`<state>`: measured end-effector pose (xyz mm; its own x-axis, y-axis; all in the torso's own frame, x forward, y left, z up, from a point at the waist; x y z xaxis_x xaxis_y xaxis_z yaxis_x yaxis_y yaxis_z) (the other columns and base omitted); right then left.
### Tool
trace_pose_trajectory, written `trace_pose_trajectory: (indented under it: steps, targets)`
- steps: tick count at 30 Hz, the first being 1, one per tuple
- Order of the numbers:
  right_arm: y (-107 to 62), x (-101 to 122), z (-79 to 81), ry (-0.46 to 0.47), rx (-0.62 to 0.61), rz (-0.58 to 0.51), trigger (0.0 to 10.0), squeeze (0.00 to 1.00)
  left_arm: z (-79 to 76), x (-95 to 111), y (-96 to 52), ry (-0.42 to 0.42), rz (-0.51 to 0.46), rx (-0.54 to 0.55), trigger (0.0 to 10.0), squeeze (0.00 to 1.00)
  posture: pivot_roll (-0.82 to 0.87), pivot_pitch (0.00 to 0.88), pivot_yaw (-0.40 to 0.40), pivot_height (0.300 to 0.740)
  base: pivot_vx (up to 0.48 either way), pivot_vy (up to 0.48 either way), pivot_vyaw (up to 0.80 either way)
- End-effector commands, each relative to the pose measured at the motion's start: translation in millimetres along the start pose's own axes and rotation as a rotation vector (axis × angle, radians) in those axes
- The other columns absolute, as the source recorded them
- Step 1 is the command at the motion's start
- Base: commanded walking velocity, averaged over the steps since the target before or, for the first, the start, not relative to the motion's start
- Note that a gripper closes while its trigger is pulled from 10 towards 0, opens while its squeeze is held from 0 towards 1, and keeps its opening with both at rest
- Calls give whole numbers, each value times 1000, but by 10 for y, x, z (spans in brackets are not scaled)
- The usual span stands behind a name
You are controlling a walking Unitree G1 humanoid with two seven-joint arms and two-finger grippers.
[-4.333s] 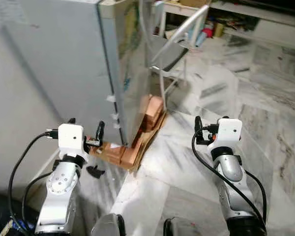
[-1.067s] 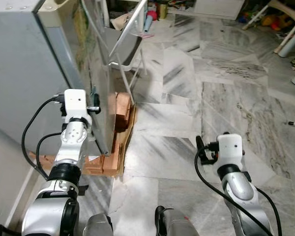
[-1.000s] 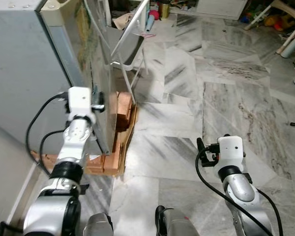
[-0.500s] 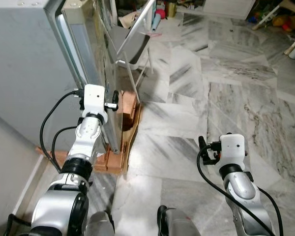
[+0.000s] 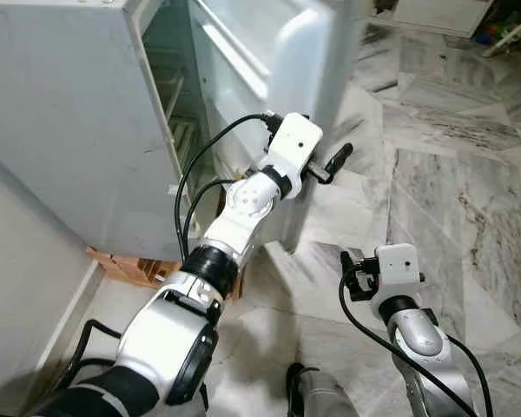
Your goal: Restocking fridge
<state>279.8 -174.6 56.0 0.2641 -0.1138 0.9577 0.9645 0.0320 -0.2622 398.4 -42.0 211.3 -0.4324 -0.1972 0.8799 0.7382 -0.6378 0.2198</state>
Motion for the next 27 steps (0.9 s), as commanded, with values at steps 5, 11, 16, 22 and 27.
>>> trace_pose_trajectory:
  steps: [5, 11, 16, 22, 27]
  targets:
    - [26, -48, 27, 22, 13, 19, 10000, 0, 70, 42, -90, -66, -33, 54, 10000, 0, -66, 89, 13, 740, 0, 0, 0]
    - [77, 167, 92, 42, 15, -83, 10000, 0, 246, -694, -807, -61, 162, 155, 10000, 0, -51, 82, 1, 740, 0, 0, 0]
    - [167, 208, 163, 59, 22, -97, 10000, 0, 248, -1011, -1368, -7, 295, 220, 10000, 0, -40, 86, -7, 740, 0, -122, 0]
    - [211, 227, 193, 74, 21, -104, 10000, 0, 424, -1134, -1760, -9, 396, 339, 10000, 0, -27, 89, -11, 740, 0, -381, -221]
    - [213, 228, 234, 82, 31, -111, 10000, 0, 436, -1144, -1927, -27, 438, 375, 10000, 0, -20, 92, -10, 740, 0, -433, -663]
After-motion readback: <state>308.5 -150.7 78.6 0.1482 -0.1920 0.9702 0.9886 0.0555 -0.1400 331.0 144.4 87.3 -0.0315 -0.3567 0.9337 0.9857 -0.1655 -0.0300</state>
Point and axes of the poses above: a point about 5 cm out from each wrist's last joint towards the gripper, its own y axis pointing out of the wrist towards the gripper, its own x axis along the axis of the wrist's last joint, z = x × y, the point moved 5 cm from there along y, pointing out of the wrist towards the gripper, and after that the axes turned 15 degrees about y, right-handed, at the moved point
